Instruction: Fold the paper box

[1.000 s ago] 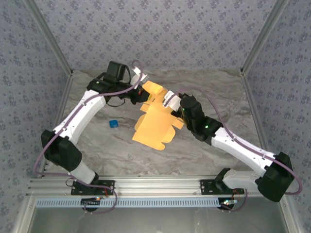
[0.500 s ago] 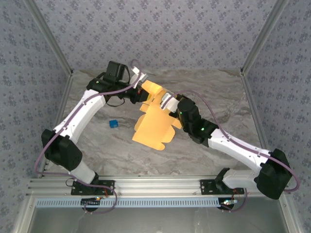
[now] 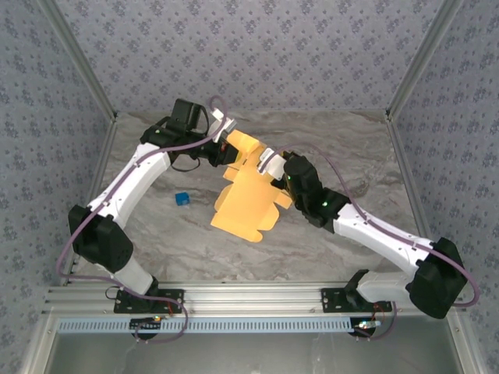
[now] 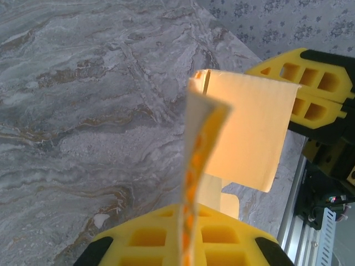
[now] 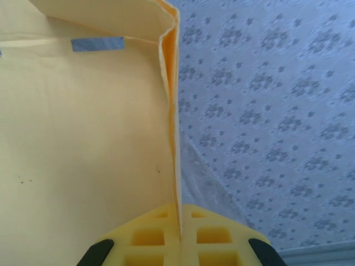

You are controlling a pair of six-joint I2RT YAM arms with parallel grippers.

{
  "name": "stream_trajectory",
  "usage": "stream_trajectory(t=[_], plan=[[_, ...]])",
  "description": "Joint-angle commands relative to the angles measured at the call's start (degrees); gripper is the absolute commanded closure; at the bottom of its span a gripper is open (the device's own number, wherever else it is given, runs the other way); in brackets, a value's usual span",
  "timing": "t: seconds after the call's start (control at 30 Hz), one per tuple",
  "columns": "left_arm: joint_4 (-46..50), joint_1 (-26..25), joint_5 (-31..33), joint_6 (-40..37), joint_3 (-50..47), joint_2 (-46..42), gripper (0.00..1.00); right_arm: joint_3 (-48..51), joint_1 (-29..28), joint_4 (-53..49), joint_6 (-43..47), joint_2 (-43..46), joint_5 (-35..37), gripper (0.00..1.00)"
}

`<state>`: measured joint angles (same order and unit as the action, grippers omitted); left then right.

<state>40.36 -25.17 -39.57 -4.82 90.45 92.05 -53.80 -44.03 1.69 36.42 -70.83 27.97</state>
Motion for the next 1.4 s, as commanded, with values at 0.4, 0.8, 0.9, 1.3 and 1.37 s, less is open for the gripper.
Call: stream_trajectory(t=[0.4, 0.8, 0.9, 1.3, 1.37], plan=[[-4.9, 2.9, 3.2, 2.1, -2.5, -2.0, 0.82, -10.4, 12.2, -29.2, -16.7, -1.4, -27.3, 1.0], [-16.5, 4.7, 8.0, 6.7, -13.5, -9.3, 0.52, -13.9, 13.8, -33.2, -17.5, -4.5, -31.4, 1.0], [-21.7, 4.7, 8.4, 8.0, -18.8, -12.4, 0.5, -15.7, 14.0, -33.9, -17.4, -5.1, -31.8, 1.0], [-41.5, 3.8, 10.0, 7.9, -39.9, -18.6, 0.37, -18.5, 17.7, -38.2, -16.5, -5.7, -41.5, 1.0], [-42.8, 3.8, 9.5, 7.1, -40.9, -17.6, 0.36, -18.7, 17.9, -38.4, -16.4, -5.8, -42.2, 1.0]])
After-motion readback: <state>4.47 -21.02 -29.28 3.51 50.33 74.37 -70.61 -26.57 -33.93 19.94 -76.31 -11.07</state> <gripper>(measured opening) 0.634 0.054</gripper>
